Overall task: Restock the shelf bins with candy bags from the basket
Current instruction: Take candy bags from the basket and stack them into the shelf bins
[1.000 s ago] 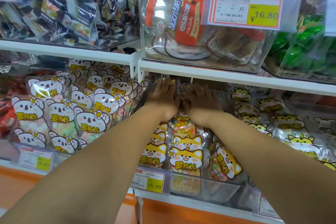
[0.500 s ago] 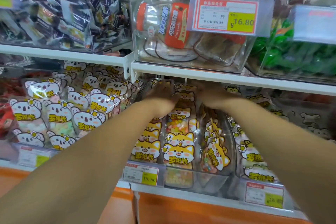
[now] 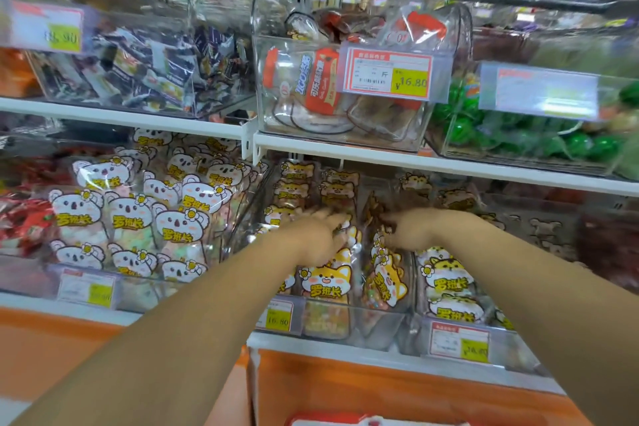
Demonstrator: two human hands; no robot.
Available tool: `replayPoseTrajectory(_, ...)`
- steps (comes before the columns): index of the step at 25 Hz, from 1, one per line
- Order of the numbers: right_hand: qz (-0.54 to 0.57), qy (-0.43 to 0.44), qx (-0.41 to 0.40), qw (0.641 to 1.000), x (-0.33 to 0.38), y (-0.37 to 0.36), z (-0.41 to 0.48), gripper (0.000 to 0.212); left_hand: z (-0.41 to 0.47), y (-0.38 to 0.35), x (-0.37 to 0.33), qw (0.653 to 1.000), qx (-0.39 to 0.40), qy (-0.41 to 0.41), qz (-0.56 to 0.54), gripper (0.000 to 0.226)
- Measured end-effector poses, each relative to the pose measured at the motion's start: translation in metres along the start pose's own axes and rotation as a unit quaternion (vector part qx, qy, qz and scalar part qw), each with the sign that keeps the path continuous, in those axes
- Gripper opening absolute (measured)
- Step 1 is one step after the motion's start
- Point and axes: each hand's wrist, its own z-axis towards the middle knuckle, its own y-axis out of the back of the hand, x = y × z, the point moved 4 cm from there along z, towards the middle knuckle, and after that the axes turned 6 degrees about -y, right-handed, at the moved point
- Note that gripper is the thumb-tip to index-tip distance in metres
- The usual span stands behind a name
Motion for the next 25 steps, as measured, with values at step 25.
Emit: replayPoseTrajectory(25,0.079,0.100,-0.092,0.988,0.067,-0.019,-0.055,0.050,-0.087,-0.031,0.012,0.995,-0.088,-0.039,0.006,0.049)
